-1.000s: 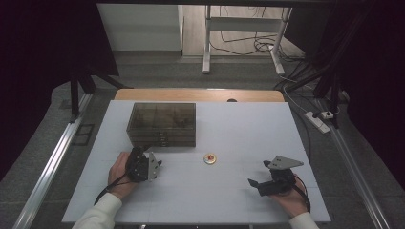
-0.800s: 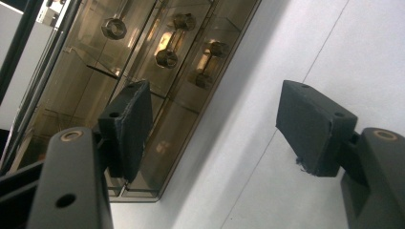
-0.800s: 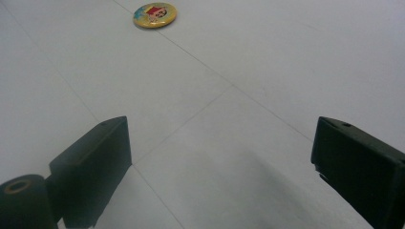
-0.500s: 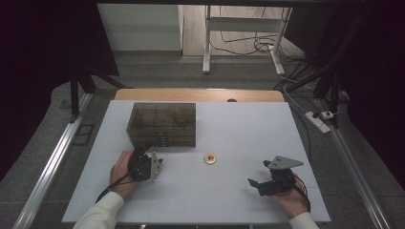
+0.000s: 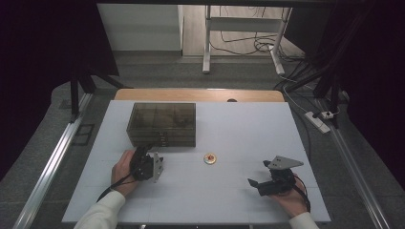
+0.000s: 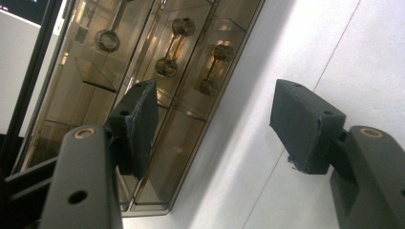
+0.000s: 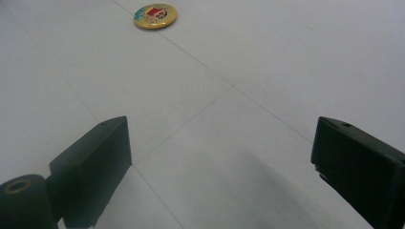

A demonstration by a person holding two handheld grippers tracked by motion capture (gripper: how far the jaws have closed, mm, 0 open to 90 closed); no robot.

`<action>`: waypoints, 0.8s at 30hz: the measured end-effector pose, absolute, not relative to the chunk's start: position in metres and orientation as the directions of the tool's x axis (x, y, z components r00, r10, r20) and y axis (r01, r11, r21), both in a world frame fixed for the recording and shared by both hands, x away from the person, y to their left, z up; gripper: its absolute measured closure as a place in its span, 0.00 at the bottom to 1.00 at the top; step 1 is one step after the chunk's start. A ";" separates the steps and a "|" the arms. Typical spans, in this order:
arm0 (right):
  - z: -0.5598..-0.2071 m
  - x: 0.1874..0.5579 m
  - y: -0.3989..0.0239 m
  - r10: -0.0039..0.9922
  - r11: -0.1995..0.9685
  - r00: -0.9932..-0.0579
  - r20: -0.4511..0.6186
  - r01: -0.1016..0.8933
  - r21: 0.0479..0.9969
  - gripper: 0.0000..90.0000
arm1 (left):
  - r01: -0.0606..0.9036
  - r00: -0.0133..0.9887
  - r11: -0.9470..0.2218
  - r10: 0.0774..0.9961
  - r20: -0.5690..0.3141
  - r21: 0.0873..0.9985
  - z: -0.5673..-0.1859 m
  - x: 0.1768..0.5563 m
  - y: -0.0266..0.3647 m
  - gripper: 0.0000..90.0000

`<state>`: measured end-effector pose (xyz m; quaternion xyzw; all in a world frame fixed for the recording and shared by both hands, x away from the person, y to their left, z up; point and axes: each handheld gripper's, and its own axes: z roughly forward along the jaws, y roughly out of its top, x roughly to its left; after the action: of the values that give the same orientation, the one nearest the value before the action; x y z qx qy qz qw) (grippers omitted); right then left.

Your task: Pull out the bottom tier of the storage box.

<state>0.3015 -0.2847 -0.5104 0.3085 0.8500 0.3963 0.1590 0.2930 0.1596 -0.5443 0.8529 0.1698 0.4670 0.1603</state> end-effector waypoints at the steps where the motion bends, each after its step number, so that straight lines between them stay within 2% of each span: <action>1: -0.510 0.301 -0.285 0.651 0.495 -0.759 -0.026 0.398 0.772 0.07 | 0.137 0.503 -0.888 0.444 0.741 0.439 -0.545 0.293 0.159 0.39; 24: -0.511 0.302 -0.284 0.648 0.498 -0.762 -0.026 0.397 0.771 0.07 | 0.117 0.484 -0.912 0.398 0.779 0.393 -0.549 0.299 0.153 0.46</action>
<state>0.3017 -0.2837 -0.5107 0.3068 0.8509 0.3959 0.1583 0.2991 0.1530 -0.5486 0.8493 0.1516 0.4846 0.1446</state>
